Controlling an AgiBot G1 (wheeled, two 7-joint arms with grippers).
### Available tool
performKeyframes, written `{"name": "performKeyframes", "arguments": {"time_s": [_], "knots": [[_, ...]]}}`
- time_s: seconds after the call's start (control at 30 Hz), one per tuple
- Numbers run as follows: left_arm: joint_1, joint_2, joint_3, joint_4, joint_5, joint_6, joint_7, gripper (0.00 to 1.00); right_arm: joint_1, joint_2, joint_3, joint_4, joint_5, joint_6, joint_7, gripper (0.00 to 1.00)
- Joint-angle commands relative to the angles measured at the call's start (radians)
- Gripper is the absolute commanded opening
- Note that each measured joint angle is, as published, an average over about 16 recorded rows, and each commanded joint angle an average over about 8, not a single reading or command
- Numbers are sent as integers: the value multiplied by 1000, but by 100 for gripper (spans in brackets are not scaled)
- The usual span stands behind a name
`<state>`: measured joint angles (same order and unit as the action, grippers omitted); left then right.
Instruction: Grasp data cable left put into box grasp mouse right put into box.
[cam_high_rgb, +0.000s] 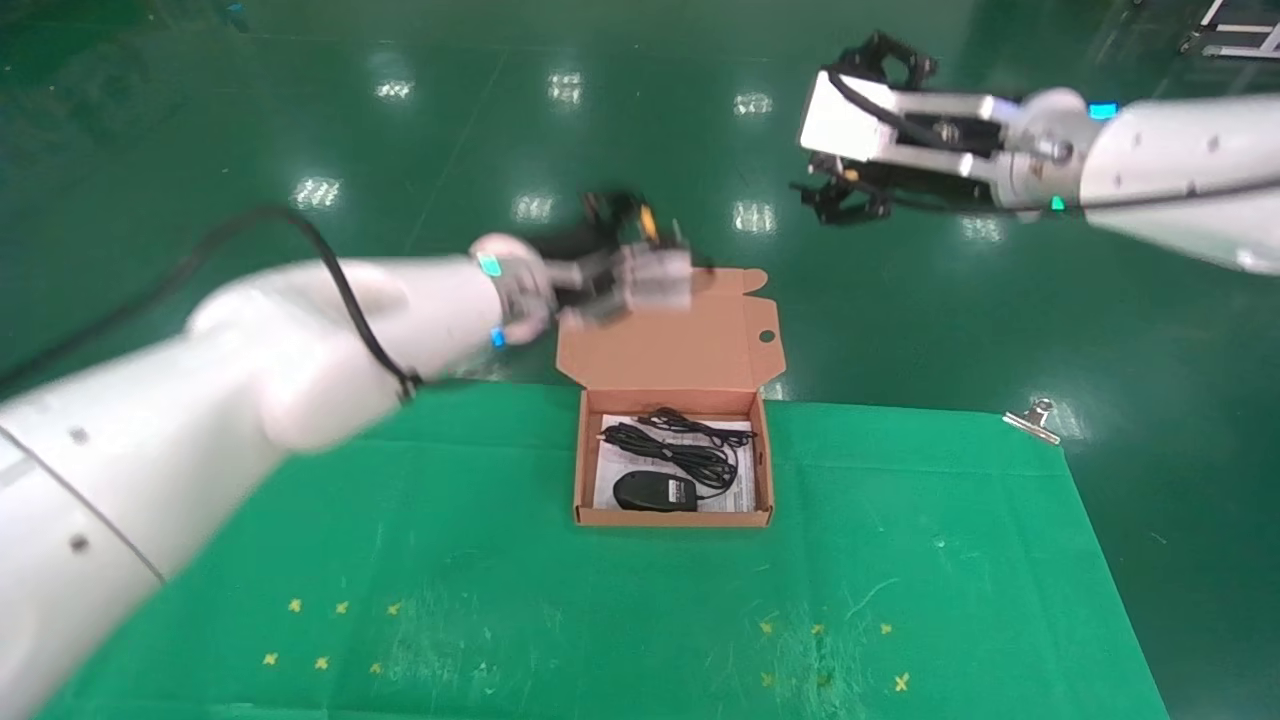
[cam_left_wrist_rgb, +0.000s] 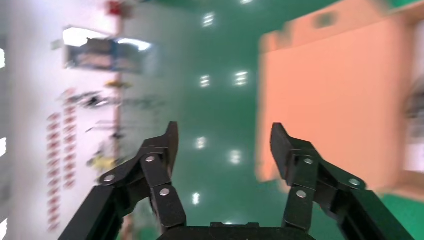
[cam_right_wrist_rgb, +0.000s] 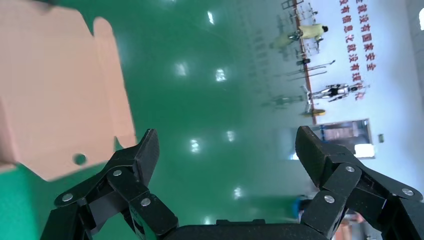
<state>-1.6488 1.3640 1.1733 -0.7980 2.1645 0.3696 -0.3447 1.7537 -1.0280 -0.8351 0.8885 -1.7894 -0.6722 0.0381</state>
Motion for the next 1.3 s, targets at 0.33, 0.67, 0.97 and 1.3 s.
{"name": "performKeyframes", "arguments": {"time_s": [0.33, 0.67, 0.97, 1.3], "knots": [[-3, -47, -48, 7, -92, 31, -4, 100, -2, -4, 32, -23, 65, -58, -33, 100], [100, -173, -199, -81, -331, 226, 25, 100, -123, 71, 125, 52, 242, -194, 0, 100], [193, -286, -335, -161, -547, 402, 51, 100, -232, 138, 209, 119, 402, -317, 29, 100], [296, -413, -487, -249, -788, 599, 79, 100, -353, 214, 303, 194, 580, -455, 62, 100]]}}
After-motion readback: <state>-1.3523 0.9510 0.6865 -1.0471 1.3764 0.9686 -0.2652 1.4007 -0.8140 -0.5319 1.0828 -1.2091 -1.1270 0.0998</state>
